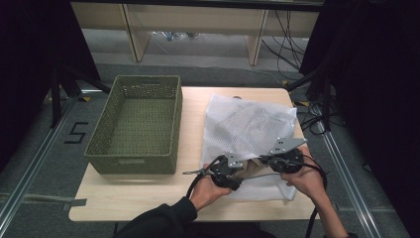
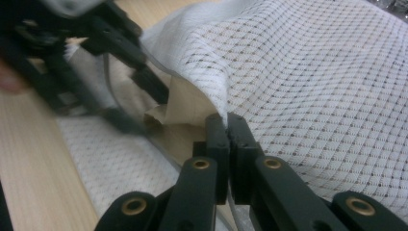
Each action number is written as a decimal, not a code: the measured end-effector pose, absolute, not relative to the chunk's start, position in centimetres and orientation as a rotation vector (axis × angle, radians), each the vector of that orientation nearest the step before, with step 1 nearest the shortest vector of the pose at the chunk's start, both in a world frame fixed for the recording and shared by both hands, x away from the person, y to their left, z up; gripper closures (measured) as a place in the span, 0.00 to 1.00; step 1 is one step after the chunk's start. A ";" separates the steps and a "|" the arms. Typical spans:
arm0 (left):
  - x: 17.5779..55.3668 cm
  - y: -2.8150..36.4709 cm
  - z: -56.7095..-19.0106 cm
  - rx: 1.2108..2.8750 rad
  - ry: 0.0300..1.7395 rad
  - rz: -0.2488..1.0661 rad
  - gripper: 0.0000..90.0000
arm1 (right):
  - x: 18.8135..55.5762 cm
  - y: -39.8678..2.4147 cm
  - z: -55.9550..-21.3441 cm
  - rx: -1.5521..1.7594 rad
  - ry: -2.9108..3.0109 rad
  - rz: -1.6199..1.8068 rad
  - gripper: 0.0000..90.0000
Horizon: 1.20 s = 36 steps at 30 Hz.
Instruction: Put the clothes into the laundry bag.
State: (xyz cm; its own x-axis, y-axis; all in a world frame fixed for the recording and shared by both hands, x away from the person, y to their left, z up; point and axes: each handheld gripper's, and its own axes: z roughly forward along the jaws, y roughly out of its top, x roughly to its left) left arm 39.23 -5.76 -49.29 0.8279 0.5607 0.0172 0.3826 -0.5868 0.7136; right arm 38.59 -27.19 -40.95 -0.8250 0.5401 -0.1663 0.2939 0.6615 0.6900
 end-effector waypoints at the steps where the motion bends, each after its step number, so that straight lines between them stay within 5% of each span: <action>1: 39.7 -6.0 -49.5 2.254 0.714 0.305 0.78 | 38.6 -27.4 -40.9 0.653 2.539 0.952 1.00; 4: 40.9 -6.5 -49.6 2.251 0.730 0.376 0.91 | 38.7 -27.4 -41.0 0.644 2.522 0.963 1.00; 10: 43.4 -6.5 -49.7 2.186 0.821 0.504 0.94 | 38.5 -26.9 -41.2 0.640 2.553 0.947 1.00; 26: 38.7 -2.3 -48.8 2.264 0.799 0.279 0.47 | 39.8 -25.2 -48.2 0.636 2.833 0.714 1.00; 32: 36.9 -0.9 -47.8 2.271 0.749 0.250 0.48 | 39.1 -25.5 -47.8 0.613 2.846 0.645 1.00; 36: 36.9 -1.2 -48.1 2.291 0.722 0.232 0.58 | 38.7 -25.3 -47.4 0.572 2.850 0.648 0.99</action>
